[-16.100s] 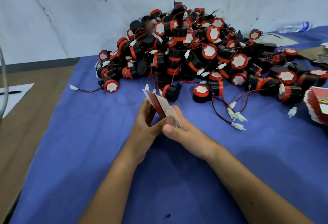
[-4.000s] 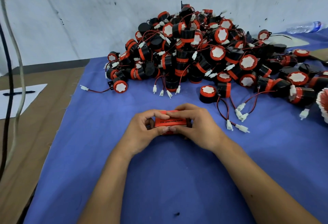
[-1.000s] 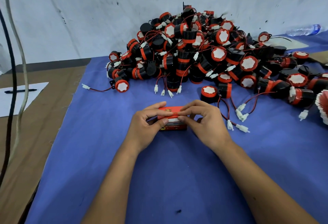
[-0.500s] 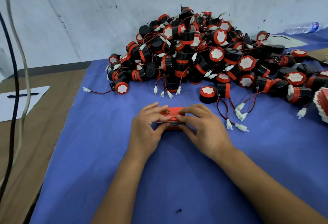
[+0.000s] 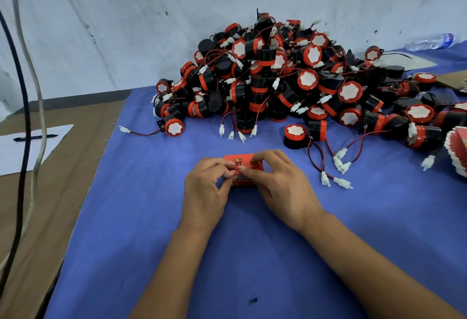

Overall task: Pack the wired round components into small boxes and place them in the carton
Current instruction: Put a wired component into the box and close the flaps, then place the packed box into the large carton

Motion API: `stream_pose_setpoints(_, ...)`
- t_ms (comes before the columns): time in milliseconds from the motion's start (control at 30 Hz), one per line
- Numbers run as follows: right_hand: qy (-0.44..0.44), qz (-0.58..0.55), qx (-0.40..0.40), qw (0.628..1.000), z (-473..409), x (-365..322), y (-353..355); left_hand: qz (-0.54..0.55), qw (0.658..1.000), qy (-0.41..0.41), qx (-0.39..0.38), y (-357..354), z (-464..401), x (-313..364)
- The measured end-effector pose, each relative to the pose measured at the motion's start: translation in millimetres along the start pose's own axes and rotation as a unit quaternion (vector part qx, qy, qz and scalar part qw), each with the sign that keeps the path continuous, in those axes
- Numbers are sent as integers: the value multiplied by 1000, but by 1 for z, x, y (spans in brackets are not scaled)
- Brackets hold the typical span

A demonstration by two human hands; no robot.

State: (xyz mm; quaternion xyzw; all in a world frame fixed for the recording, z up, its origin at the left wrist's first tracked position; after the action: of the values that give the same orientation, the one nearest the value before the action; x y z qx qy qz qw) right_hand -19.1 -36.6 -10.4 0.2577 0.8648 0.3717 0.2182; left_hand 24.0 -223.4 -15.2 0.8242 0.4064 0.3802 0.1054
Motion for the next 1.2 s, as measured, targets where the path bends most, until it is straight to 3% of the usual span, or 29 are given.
stream_pose_setpoints(100,-25,-41,-5,999,-2,-3,-1,-1,1000,8,-24,-1,-1,-2)
stream_pose_setpoints(267,-62,-88,-5,994,-3,-1,-4,93,986,110,-82,-4,-5,-5)
stream_pose_setpoints(467,-64,-107,-95,988,-9,2,-16,128,979,134,-82,-9,-10,-15)
stream_pose_setpoints(633,-43,-75,-140,986,-26,3,0,147,967,171,-116,-4,-21,-14)
stream_pose_setpoints(733,-18,16,-197,980,-30,5,38,191,951,178,-165,-12,-31,7)
stream_pose_setpoints(800,-26,68,-184,980,-26,11,78,230,945,156,-172,-27,-40,38)
stream_pose_setpoints(933,-132,123,-121,976,19,40,199,337,909,47,-241,-84,-72,158)
stream_pose_setpoints(1033,-267,105,-34,957,73,56,306,382,878,-14,-289,-133,-84,262)
stream_pose_setpoints(1100,-370,126,-40,920,113,61,376,382,865,-66,-319,-164,-73,331)
stream_pose_setpoints(1200,-517,186,-166,819,157,70,445,376,834,-139,-380,-199,-45,411)
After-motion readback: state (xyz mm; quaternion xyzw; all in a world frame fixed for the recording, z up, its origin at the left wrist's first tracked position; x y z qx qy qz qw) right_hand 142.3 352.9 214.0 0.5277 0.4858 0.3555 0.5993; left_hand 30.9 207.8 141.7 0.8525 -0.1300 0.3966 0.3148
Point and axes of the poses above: each hand's wrist, its own z-axis away from the middle knuckle, its own y-axis out of the back of the hand, x = y × z, the point moved 1 cm from there along -z, towards the middle knuckle, and after that the axes turned 2 degrees about z, right-handed, at the moved point
